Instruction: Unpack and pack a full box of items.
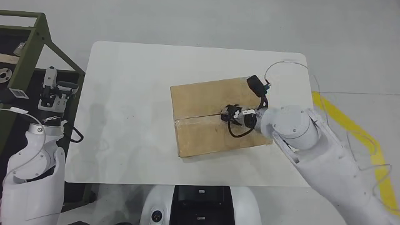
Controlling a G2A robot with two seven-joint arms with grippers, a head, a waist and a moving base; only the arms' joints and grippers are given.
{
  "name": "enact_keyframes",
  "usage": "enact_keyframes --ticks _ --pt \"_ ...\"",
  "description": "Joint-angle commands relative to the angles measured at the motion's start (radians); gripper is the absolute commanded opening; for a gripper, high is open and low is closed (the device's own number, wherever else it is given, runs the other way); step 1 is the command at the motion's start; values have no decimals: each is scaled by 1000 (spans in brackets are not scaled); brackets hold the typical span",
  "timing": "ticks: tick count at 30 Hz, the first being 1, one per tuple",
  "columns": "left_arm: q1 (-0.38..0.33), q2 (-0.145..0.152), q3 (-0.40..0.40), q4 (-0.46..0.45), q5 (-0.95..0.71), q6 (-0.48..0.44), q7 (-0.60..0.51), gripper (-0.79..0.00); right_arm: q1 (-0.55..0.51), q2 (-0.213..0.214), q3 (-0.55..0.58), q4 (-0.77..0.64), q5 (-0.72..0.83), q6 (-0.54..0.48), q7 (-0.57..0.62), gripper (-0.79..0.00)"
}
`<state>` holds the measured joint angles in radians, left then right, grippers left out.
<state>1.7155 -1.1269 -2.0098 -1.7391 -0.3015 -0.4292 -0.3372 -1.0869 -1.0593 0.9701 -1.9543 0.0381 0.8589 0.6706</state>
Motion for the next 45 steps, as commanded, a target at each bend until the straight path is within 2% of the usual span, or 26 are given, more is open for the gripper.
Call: enact_keyframes --ticks 1,8,18,24,31,45 --pt "0 0 0 0 0 0 0 0 -5 1 -1 0 7 -17 10 -785" --pt "0 0 0 0 0 0 0 0 50 -18 -68 42 31 -69 30 -785" --pt "0 0 0 0 0 0 0 0 169 -68 -186 121 88 -124 29 -785" --pt "0 0 0 0 0 0 0 0 215 -89 -228 178 91 -95 21 -785" --pt "0 0 0 0 0 0 0 0 151 -70 -152 157 93 -52 -20 -785" --pt "0 0 0 0 0 0 0 0 -59 7 101 32 24 22 -18 -785"
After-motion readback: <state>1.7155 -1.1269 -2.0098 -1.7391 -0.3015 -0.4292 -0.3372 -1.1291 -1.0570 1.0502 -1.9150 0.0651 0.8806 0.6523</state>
